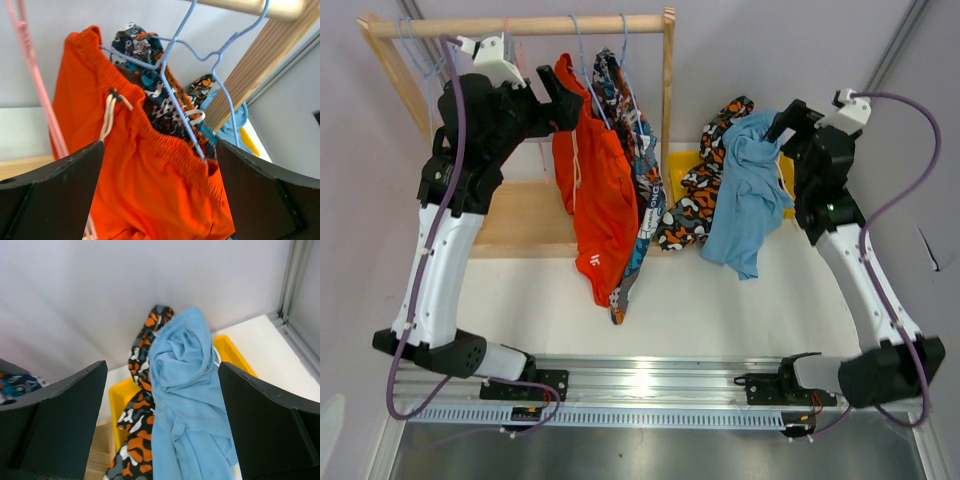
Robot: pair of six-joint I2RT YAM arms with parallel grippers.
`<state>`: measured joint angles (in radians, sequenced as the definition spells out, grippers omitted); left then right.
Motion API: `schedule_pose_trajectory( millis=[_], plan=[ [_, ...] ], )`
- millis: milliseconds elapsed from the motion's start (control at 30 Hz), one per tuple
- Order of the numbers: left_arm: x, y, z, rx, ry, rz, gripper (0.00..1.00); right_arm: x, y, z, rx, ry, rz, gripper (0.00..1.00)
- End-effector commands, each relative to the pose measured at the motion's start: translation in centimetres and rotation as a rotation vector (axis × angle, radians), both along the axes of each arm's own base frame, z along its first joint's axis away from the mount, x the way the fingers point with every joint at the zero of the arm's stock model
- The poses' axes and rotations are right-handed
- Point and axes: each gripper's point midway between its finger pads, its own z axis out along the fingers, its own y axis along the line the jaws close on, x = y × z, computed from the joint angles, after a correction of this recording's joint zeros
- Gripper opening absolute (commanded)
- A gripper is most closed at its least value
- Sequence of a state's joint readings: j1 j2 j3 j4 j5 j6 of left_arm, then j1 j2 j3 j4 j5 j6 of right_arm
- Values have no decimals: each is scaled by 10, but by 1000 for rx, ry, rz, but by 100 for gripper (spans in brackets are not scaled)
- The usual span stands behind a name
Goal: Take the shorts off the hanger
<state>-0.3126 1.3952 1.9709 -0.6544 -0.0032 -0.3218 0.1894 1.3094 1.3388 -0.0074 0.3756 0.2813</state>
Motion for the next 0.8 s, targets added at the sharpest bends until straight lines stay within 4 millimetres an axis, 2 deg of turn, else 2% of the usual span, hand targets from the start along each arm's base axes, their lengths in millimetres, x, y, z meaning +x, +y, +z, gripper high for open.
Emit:
schedule_pose_trajectory(
  millis=[0,33,67,133,167,233,333,500,600,633,667,733,767],
  plan=[
    [16,-19,19,-53,-30,-35,99,-34,9,-24,8,58,14,100],
    [21,-26,17,-54,-22,-47,99,-44,11,-24,14,51,28,99],
    [29,-34,20,-57,-26,-56,99,-63,15,-27,22,39,46,99],
    [38,-42,16,-54,-16,-62,99,-81,17,-32,34,41,62,99],
    [41,-44,20,-55,-25,-59,99,-95,19,-32,43,29,79,99],
    [52,-50,18,-55,-17,-42,99,-108,18,-38,51,45,80,99],
    [65,-54,9,-53,-4,-20,97,-127,16,-37,63,41,94,99],
    [80,-53,-3,-48,13,28,79,-149,10,-27,69,20,104,99],
    [87,-55,-10,-41,25,42,65,-156,8,-24,61,11,107,99],
    [89,-53,-13,-39,31,52,56,-157,7,-25,56,14,105,99],
    [91,-54,-15,-39,34,55,39,-158,7,-24,54,12,105,99],
    [92,-55,-15,-38,32,55,26,-158,6,-27,48,21,105,100],
    [92,-55,-15,-38,32,58,12,-159,6,-27,50,21,105,99]
  ],
)
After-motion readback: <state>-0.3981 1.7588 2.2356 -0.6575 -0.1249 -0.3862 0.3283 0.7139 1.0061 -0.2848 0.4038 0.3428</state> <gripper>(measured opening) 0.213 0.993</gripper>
